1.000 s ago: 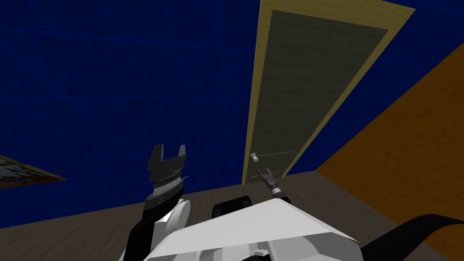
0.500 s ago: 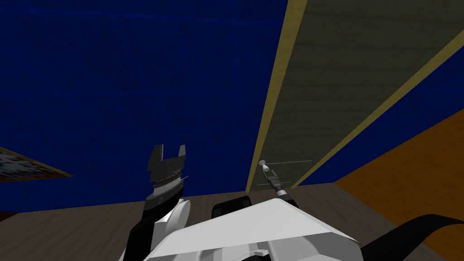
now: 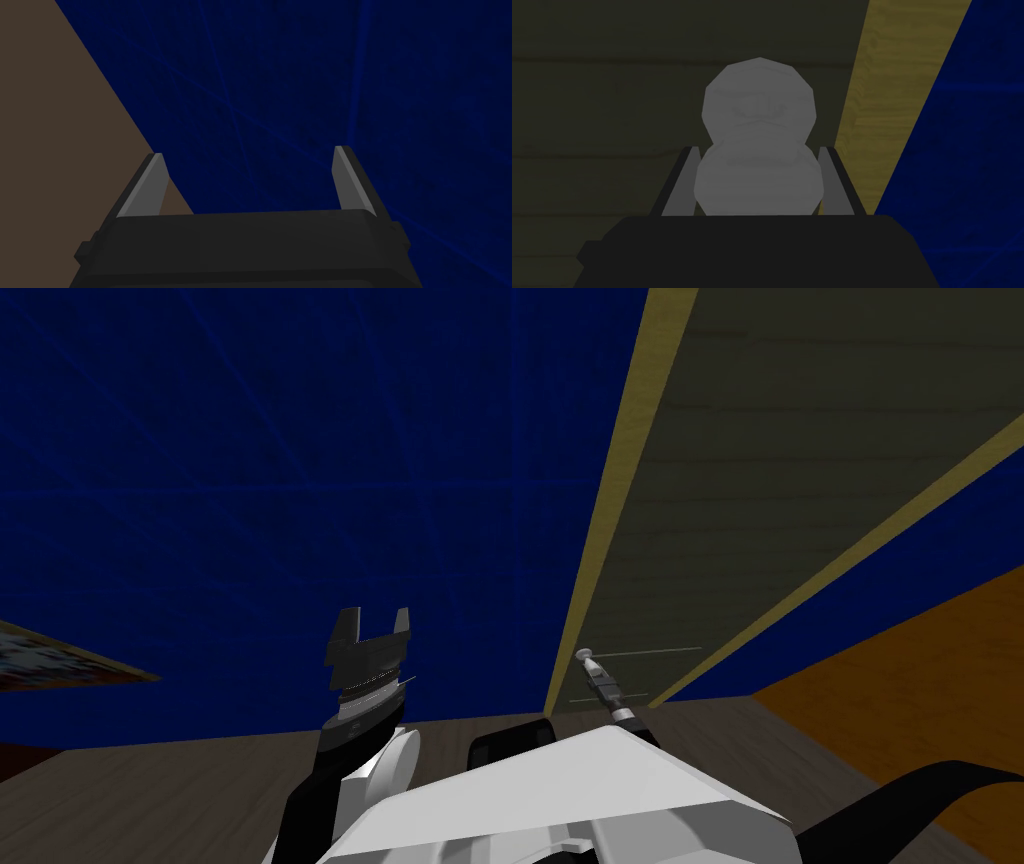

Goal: Pull the door open

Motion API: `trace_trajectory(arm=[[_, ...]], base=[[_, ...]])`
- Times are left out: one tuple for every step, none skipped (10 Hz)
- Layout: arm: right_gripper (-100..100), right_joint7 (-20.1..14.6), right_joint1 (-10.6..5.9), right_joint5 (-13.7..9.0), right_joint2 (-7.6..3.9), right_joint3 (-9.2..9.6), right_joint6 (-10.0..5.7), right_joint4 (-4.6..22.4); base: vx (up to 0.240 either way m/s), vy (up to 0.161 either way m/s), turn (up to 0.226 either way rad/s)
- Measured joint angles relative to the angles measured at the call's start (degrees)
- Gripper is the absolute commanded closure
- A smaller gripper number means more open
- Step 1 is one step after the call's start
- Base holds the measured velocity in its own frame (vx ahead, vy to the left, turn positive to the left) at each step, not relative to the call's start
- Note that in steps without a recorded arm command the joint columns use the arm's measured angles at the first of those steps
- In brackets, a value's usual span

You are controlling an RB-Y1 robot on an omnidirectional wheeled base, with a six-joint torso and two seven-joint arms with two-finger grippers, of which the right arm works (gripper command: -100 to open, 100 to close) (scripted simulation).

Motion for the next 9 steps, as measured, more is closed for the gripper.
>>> trace_trajectory(arm=[[100, 0.0, 0.06, 0.0, 0.02, 0.01, 0.05, 0.1], [100, 0.0, 0.10, 0.0, 0.03, 0.02, 0.06, 0.1], [100, 0.0, 0.12, 0.0, 0.05, 0.02, 0.06, 0.1], [100, -0.8, 0.22, -0.6, -0.07, 0.43, 0.21, 0.0], [100, -1.8, 0.27, -1.2, -0.19, 0.82, 0.31, -0.1], [100, -2.7, 0.09, -1.9, -0.43, 1.22, 0.29, 0.1], [100, -3.7, -0.03, -2.7, -0.72, 1.67, 0.15, 0.4], [100, -5.1, 0.34, -3.4, -0.70, 2.28, 0.37, -0.2], [100, -6.2, 0.18, -4.3, -0.98, 2.72, 0.19, 0.1]], base=[[-0.008, 0.000, -0.002], [0.000, 0.000, 0.000], [-0.027, -0.006, 0.045], [-0.038, -0.011, 0.040], [-0.040, -0.009, 0.034], [-0.046, -0.012, 0.043], [-0.052, -0.014, 0.040], [-0.058, -0.004, 0.040], [-0.057, -0.012, 0.045]])
